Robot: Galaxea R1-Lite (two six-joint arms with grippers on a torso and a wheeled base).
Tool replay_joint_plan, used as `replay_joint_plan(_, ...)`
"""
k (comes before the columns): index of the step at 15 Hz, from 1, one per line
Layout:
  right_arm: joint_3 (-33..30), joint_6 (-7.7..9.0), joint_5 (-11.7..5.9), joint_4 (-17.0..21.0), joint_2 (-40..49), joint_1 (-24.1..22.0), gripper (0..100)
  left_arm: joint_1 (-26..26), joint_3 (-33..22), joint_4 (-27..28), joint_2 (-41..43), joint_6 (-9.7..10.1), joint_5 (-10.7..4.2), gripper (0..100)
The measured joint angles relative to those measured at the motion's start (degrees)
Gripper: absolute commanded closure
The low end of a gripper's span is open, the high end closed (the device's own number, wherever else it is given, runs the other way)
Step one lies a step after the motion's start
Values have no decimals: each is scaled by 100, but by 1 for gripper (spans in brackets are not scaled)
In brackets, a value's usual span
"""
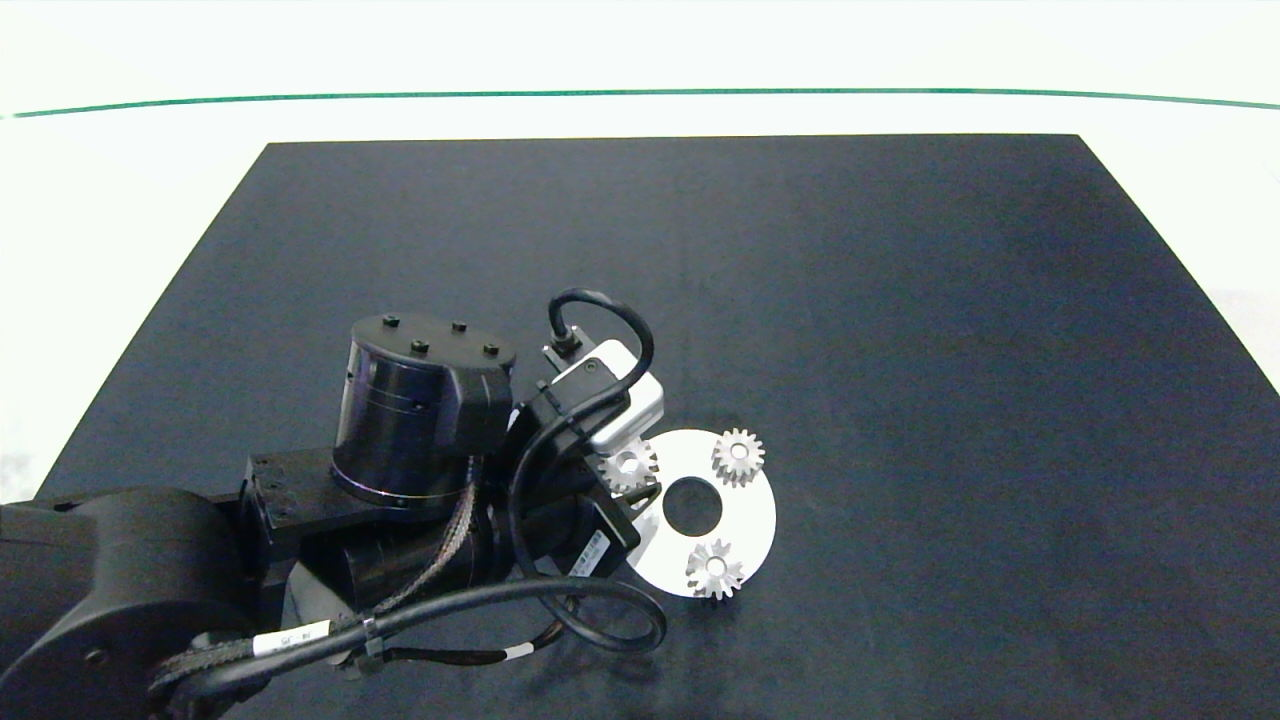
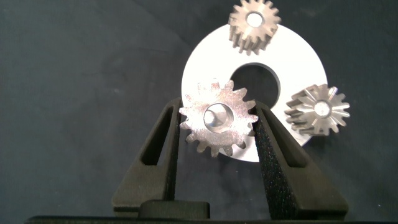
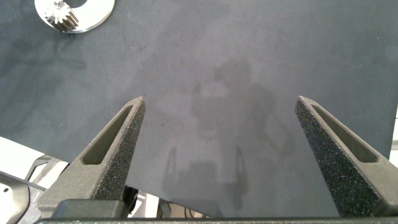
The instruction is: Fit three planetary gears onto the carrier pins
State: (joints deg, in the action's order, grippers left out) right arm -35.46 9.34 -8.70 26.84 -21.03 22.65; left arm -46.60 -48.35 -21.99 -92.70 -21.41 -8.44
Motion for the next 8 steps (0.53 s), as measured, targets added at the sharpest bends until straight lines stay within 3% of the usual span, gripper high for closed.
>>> replay_joint_plan(5, -4, 0, -2, 0, 0, 0, 0, -78, -2, -17, -140, 5, -13, 99)
replay_joint_plan(8, 0, 0, -2, -2, 6, 0, 0, -80, -41, -41, -215, 0, -212, 99)
